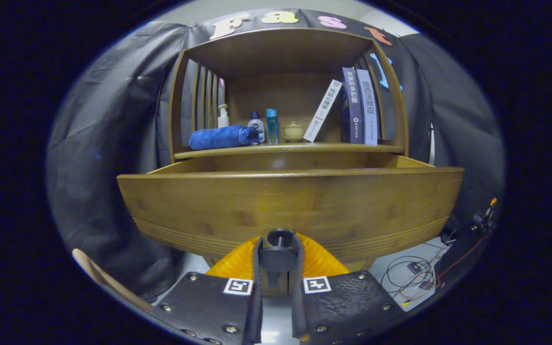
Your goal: Pull open the drawer, take out the items inside it, and place them on the countertop above the cabinet.
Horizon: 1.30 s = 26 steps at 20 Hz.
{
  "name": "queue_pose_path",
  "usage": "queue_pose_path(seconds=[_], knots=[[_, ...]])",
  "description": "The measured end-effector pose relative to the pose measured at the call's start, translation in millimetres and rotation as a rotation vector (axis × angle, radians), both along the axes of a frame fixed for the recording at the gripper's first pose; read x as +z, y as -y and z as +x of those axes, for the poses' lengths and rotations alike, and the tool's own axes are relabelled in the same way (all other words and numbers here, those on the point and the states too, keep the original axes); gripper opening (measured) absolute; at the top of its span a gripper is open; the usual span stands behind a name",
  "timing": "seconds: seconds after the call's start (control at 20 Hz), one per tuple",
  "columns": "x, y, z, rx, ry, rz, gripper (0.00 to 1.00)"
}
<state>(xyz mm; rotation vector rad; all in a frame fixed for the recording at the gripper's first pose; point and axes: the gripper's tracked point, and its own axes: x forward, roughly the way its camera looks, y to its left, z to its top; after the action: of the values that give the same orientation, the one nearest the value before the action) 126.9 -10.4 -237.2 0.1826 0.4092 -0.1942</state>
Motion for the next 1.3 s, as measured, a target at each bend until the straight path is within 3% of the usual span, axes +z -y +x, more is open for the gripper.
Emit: queue_pose_path(seconds=[1.3], knots=[[2.0, -3.4, -7.9, 0.008, -0.003, -0.004, 0.24]])
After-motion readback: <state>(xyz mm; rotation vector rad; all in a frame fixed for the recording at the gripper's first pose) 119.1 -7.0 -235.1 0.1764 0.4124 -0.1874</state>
